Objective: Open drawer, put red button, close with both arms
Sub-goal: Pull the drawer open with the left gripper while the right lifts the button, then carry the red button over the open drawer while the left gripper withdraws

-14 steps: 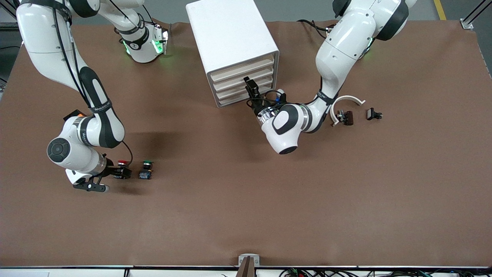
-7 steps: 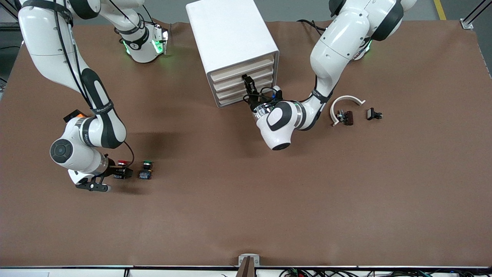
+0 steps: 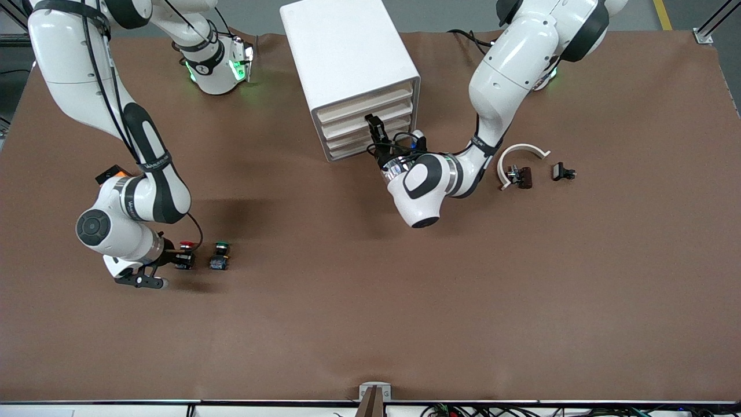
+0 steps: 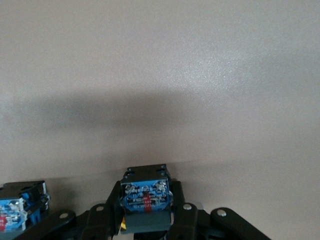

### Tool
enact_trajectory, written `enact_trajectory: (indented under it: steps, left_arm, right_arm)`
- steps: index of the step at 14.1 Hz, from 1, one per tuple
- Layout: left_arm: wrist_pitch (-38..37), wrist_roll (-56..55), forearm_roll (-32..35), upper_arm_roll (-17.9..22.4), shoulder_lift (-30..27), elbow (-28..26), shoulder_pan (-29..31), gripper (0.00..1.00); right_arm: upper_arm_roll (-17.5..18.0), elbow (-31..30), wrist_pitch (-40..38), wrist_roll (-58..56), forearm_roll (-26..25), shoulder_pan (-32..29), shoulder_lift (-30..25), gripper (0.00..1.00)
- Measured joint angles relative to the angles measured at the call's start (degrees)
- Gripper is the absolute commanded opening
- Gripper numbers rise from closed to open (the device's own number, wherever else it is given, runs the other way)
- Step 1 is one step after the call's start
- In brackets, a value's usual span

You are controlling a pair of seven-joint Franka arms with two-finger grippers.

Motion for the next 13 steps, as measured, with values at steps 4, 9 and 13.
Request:
enact_trajectory:
  steps: [4,9,13]
  left_arm:
    - [-0.05,0.31,0.55,0.55,0.07,1.7,3.34,0.06]
    - [2.22,0.73,0.72,0.68,0.77,5.36,7.22,0.14]
    - [5.38,2.73,0.64,0.7,0.93,7.03,9.11,0.73]
  right_arm:
    - [-0.18,4.95,-7.95,0.04,0.0,-0.01,-0.23,0.0]
    - [-0.53,16.19,-25.01,3.69,0.0,-0.03,-2.09,0.0]
    - [0.0,17.35,-33.81,18.62,0.01,2.47,-7.41,0.0]
